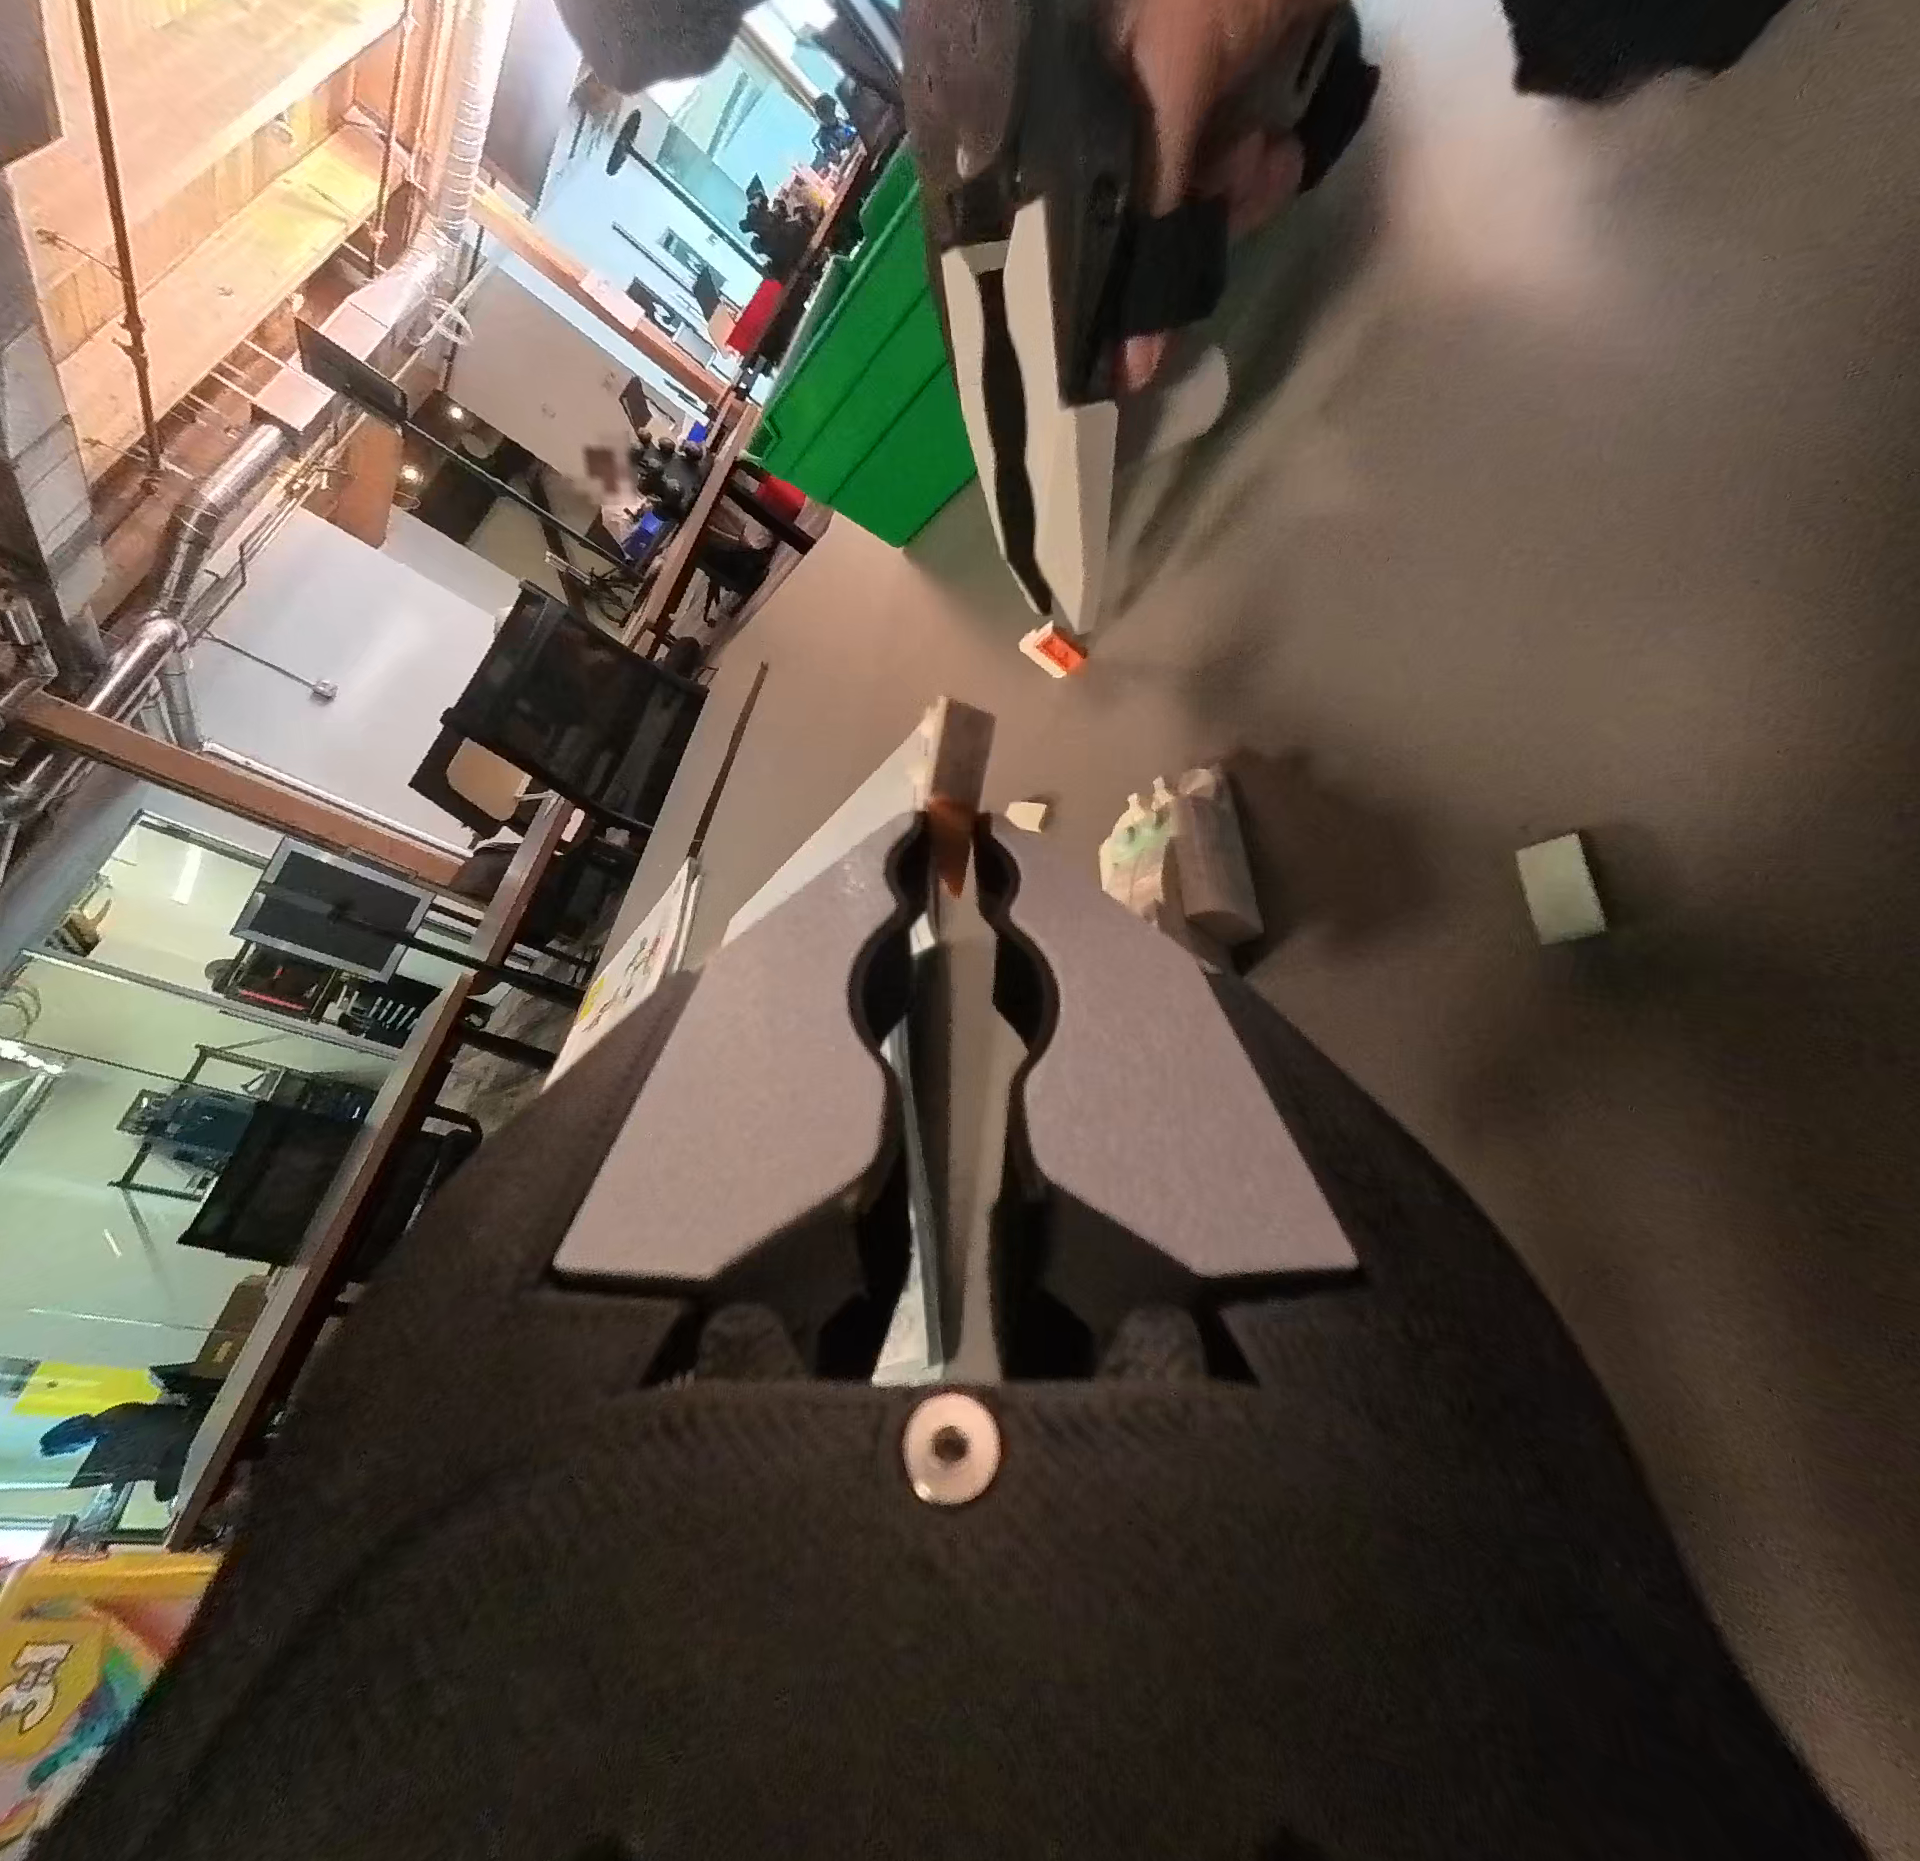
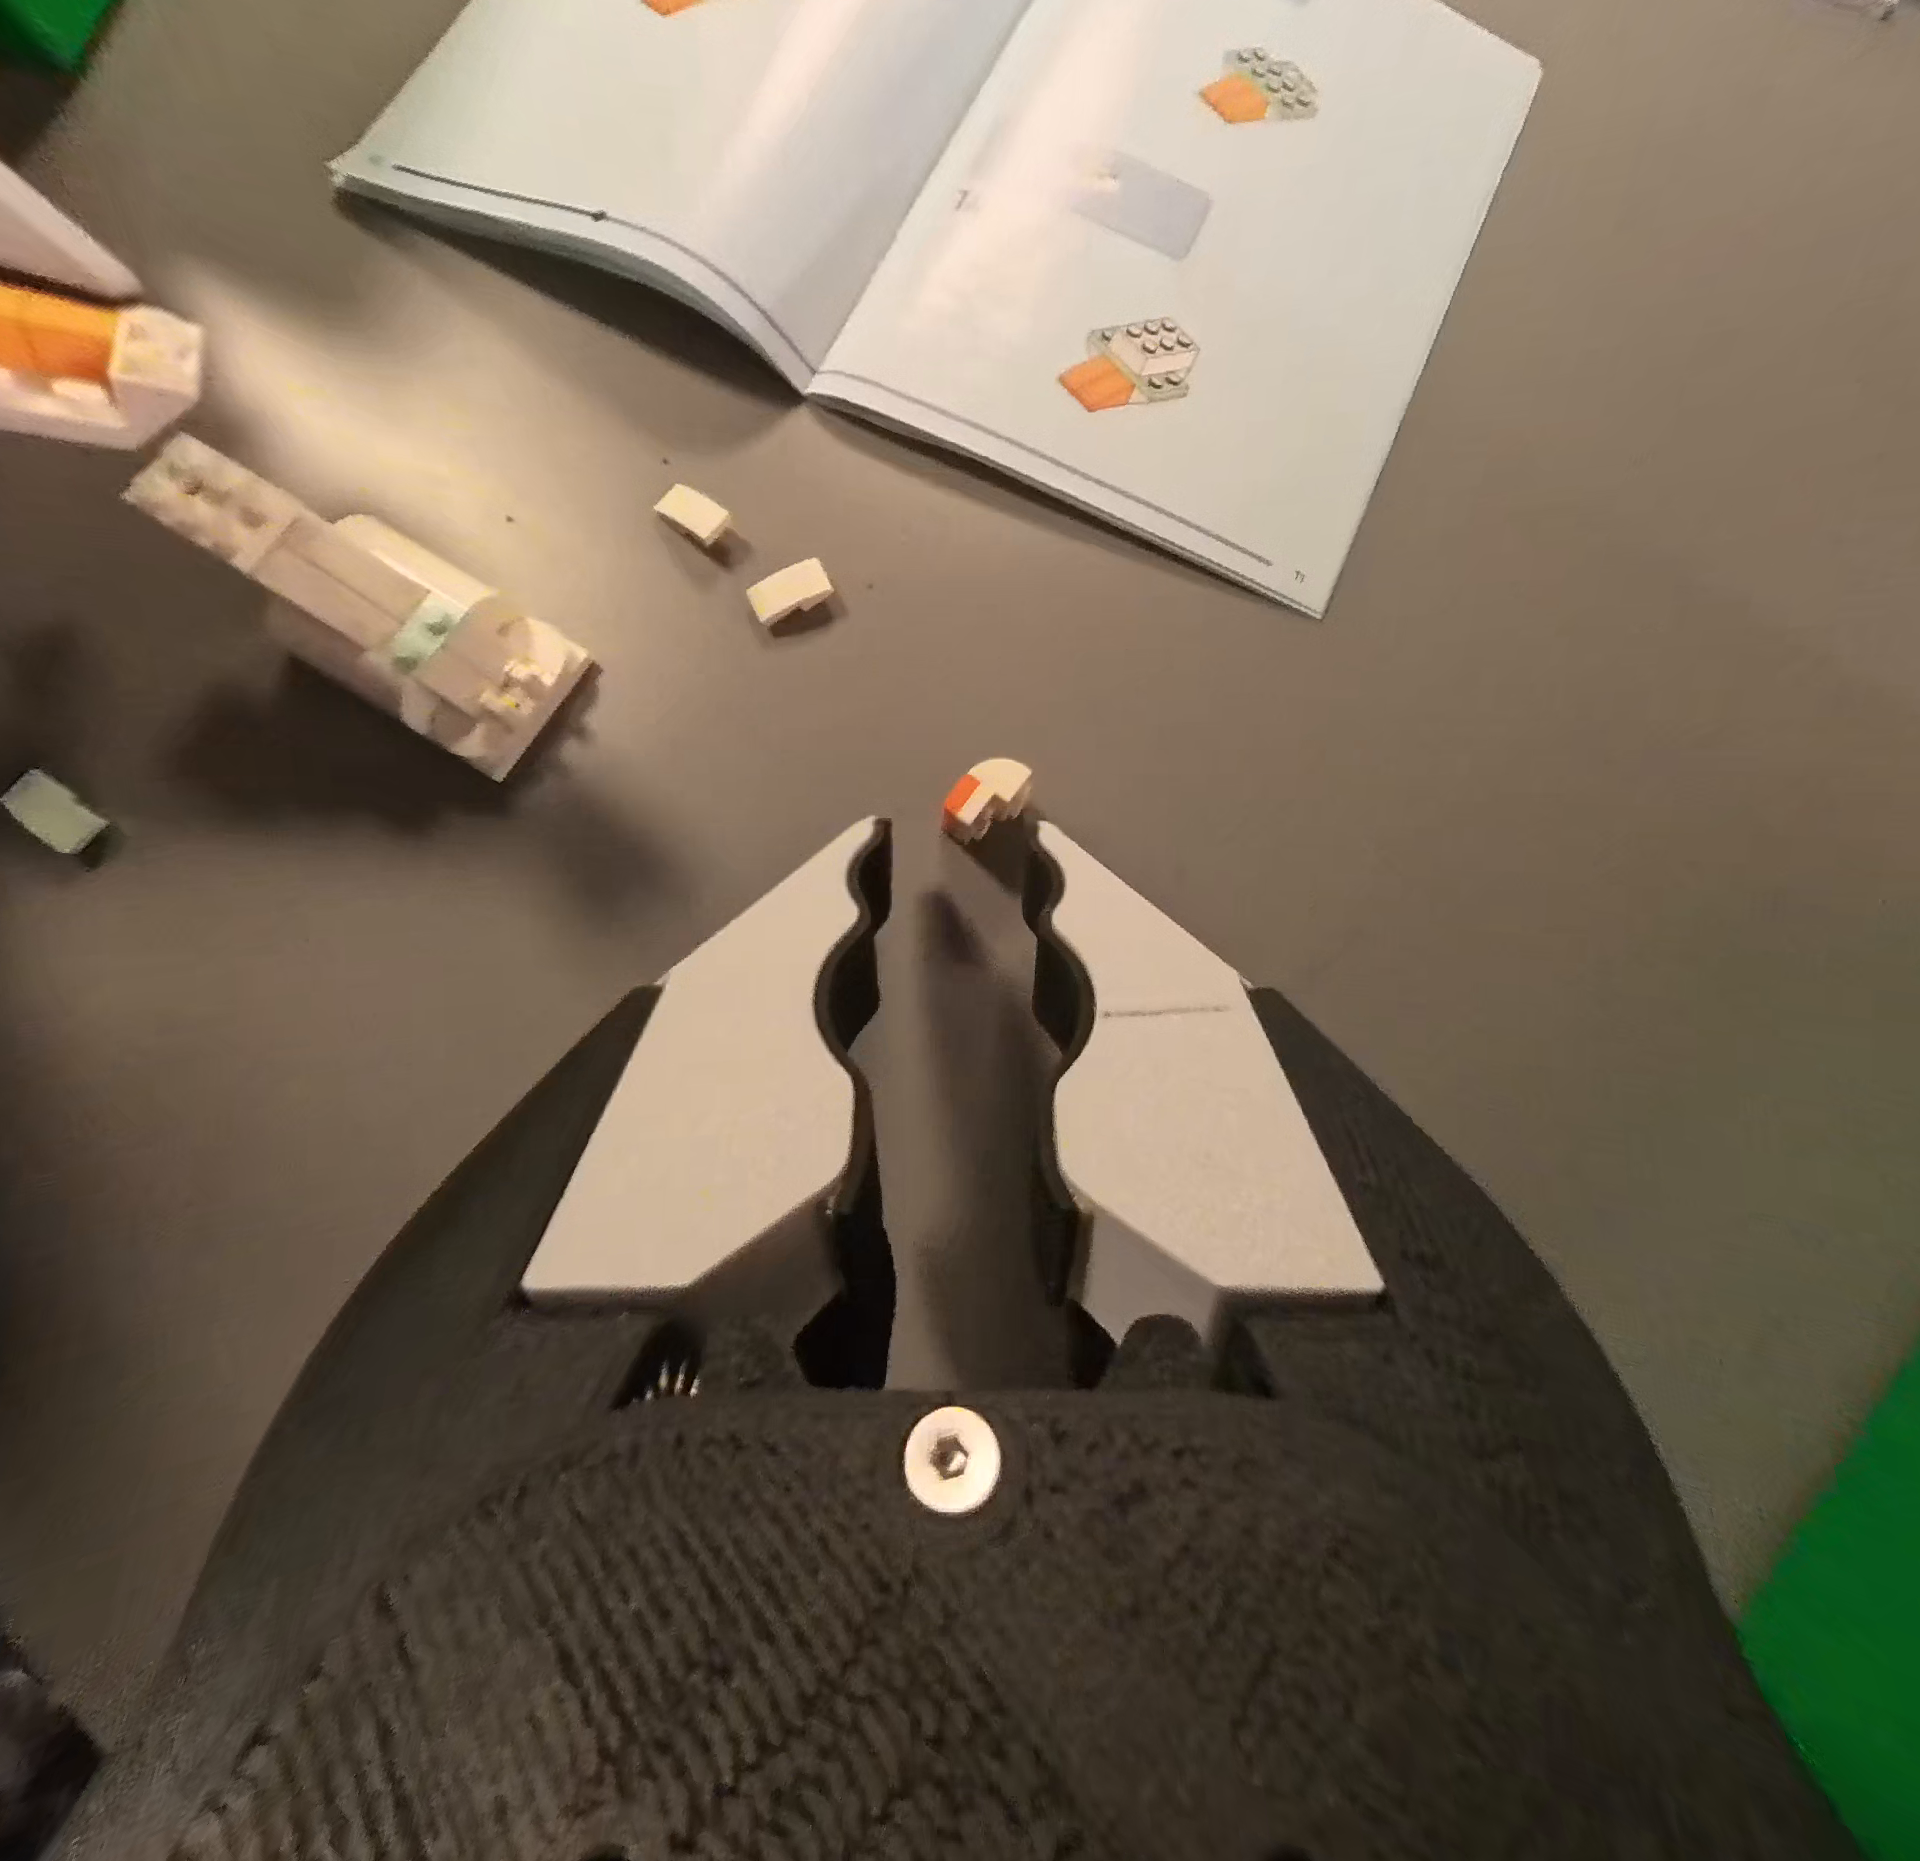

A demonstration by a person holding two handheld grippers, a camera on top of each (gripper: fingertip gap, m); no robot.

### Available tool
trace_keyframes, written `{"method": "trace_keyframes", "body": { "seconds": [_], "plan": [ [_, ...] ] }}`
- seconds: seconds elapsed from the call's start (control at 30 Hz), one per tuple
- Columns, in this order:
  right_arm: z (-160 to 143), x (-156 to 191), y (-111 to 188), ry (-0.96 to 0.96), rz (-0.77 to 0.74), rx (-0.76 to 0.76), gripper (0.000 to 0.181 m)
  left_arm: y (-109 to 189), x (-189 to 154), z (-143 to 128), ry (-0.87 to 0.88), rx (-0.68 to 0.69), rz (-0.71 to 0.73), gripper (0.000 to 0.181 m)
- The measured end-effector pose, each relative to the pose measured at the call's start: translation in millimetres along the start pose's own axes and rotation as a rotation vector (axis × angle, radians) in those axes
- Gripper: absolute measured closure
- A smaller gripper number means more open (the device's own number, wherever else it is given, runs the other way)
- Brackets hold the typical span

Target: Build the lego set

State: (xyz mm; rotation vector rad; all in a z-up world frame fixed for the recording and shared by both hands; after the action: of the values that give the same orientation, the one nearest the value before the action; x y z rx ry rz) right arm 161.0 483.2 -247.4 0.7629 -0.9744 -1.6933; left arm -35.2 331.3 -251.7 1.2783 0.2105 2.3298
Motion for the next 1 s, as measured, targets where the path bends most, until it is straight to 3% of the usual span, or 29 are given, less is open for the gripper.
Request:
{"method": "trace_keyframes", "body": {
  "seconds": [0.23, 0.4, 0.5, 0.7, 0.83, 1.0],
  "plan": [
    [3, 8, -7, 0.071, -0.163, 0.020, 0.174, -5, -6, -1, -0.020, 0.021, -0.026, 0.174],
    [5, 33, 1, 0.448, -0.393, 0.130, 0.175, -10, -10, -1, -0.037, 0.042, -0.041, 0.174],
    [2, 53, 6, 0.672, -0.510, 0.319, 0.175, -11, -12, -2, -0.092, 0.060, -0.014, 0.174],
    [-6, 83, 2, 0.907, -0.540, 0.509, 0.179, -12, -15, -3, -0.155, 0.077, 0.035, 0.174],
    [-6, 82, 6, 0.829, -0.509, 0.509, 0.170, -12, -15, -3, -0.139, 0.078, 0.015, 0.174],
    [-6, 59, 21, 0.467, -0.238, 0.348, 0.162, -13, -16, -3, -0.125, 0.078, 0.000, 0.174]
  ]
}}
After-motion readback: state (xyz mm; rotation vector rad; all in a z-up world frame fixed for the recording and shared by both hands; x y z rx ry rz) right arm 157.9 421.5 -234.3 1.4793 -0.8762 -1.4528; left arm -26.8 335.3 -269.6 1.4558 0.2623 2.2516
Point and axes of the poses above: each gripper's, where its closed fingertips meet, y back along the fingers, z out of its top, x = y × z across the jaws, the point moved 10 cm from there along y, back along the fingers, and after that the axes turned 15 degrees about x, right-handed, at the moved point
